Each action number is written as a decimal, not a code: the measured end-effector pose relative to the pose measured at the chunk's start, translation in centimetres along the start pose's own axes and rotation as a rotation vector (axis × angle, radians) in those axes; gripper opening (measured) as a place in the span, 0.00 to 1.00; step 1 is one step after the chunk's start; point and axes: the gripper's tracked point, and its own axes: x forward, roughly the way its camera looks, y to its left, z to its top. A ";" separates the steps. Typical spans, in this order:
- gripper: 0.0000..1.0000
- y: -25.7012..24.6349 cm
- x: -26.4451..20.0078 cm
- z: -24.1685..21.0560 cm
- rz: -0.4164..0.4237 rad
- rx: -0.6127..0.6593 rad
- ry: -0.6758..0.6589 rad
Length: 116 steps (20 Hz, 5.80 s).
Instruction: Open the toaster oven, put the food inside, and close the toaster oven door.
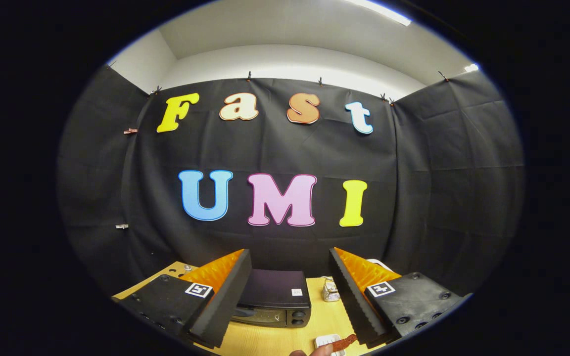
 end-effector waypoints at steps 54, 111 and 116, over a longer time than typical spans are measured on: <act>0.98 12.5 -5.7 -41.2 0.101 -0.083 0.809; 0.15 -17.1 -2.4 -33.7 0.357 0.437 1.087; 0.15 -14.7 -3.5 -28.4 0.328 0.323 0.903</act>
